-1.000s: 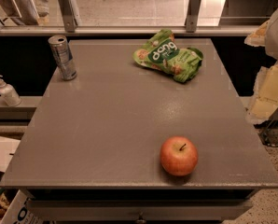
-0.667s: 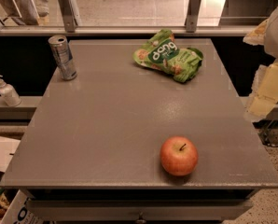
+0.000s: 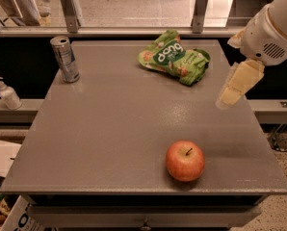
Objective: Move green rice chip bag near redbull can
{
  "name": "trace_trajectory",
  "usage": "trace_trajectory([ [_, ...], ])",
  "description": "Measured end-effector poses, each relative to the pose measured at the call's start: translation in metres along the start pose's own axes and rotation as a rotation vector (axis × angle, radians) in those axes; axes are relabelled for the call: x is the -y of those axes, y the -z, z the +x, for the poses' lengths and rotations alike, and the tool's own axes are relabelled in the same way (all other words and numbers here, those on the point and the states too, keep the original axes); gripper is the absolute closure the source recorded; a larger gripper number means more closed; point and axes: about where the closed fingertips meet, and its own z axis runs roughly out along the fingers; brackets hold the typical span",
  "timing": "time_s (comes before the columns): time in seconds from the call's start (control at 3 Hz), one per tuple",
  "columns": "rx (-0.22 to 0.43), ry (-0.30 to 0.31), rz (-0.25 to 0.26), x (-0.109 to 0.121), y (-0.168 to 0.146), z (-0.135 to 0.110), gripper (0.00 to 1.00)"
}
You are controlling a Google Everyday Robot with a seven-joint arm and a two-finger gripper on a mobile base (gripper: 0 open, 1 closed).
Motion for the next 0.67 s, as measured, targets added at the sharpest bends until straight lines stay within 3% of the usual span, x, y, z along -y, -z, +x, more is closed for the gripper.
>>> trace_trajectory([
  [0.33,0.095,-0.050,0.011,0.025,-0.033,-0.016,0.00],
  [0.67,0.174,-0.059,0.045,0.053,-0.052,-0.032,0.00],
])
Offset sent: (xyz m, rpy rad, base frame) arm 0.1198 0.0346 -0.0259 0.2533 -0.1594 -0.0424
